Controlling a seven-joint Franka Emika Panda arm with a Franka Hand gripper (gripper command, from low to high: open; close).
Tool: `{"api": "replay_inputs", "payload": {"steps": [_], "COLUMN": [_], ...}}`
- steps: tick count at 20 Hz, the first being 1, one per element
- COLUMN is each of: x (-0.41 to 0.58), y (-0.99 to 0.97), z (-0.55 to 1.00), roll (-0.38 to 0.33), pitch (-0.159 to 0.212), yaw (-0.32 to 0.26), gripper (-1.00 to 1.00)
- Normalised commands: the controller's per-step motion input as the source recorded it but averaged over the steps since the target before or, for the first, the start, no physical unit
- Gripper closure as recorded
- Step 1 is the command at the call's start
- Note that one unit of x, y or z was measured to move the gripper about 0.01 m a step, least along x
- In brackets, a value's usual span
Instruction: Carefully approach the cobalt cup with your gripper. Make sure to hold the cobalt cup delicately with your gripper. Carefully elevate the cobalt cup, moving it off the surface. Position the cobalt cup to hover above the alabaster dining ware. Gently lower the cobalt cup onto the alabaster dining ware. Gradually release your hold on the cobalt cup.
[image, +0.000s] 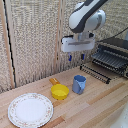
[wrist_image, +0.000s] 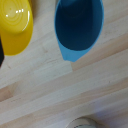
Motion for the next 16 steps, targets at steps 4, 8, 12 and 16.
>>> {"api": "replay_inputs", "payload": {"steps": [4, 8, 12, 16], "x": [-0.342, -0.316, -0.202, -0.232], "y": [-0.23, -0.09, -0.08, -0.26], "z": [-0.28, -0.33, -0.38, -0.48], "roll": [-0.003, -0.01, -0.025, -0.036], "pitch": [0.026, 0.0, -0.005, 0.0], "yaw": [-0.059, -0.026, -0.003, 0.0], "gripper": [-1.0, -1.0, -1.0, -1.0]}}
